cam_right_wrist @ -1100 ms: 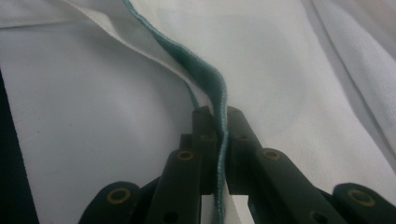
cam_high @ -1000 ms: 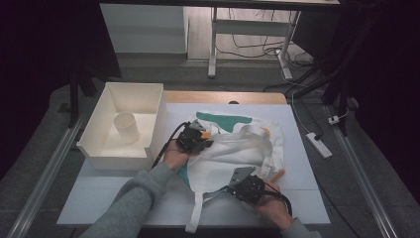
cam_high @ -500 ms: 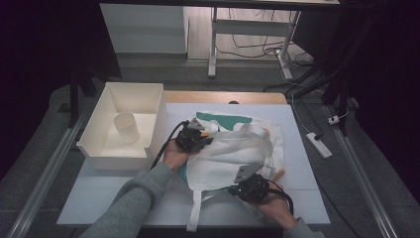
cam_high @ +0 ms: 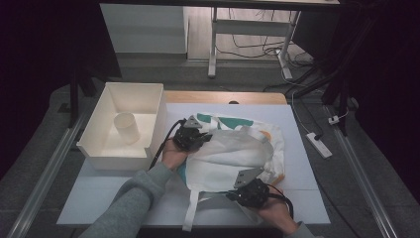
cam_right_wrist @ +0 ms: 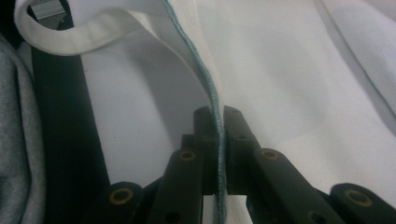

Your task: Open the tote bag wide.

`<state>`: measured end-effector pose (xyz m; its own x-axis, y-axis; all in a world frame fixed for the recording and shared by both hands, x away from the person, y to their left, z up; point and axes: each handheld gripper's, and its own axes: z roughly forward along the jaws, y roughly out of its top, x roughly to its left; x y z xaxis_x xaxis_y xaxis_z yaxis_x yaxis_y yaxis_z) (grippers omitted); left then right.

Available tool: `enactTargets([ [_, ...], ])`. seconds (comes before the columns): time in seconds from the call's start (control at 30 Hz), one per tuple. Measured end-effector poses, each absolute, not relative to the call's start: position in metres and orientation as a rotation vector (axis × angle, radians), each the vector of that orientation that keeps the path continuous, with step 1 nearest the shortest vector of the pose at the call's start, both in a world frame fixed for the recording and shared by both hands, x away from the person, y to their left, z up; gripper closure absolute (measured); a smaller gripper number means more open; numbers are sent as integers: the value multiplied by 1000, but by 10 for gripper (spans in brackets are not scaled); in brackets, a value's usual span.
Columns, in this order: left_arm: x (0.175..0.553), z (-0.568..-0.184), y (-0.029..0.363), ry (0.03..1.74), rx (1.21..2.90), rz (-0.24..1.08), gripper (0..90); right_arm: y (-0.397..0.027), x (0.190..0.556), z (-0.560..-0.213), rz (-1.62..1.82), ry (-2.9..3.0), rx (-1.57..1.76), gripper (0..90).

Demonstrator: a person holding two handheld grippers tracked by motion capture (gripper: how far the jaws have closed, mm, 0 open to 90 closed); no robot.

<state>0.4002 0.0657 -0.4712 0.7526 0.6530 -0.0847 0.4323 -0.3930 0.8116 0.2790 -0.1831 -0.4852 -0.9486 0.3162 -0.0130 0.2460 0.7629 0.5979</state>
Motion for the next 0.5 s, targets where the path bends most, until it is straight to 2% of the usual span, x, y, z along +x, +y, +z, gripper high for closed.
enactTargets([
  [0.23,397,-465,69,818,2010,338,853,-185,274,-479,960,2843,437,859],
  [0.5,391,-447,77,801,1940,372,853,-185,255,-453,1010,2837,349,861],
])
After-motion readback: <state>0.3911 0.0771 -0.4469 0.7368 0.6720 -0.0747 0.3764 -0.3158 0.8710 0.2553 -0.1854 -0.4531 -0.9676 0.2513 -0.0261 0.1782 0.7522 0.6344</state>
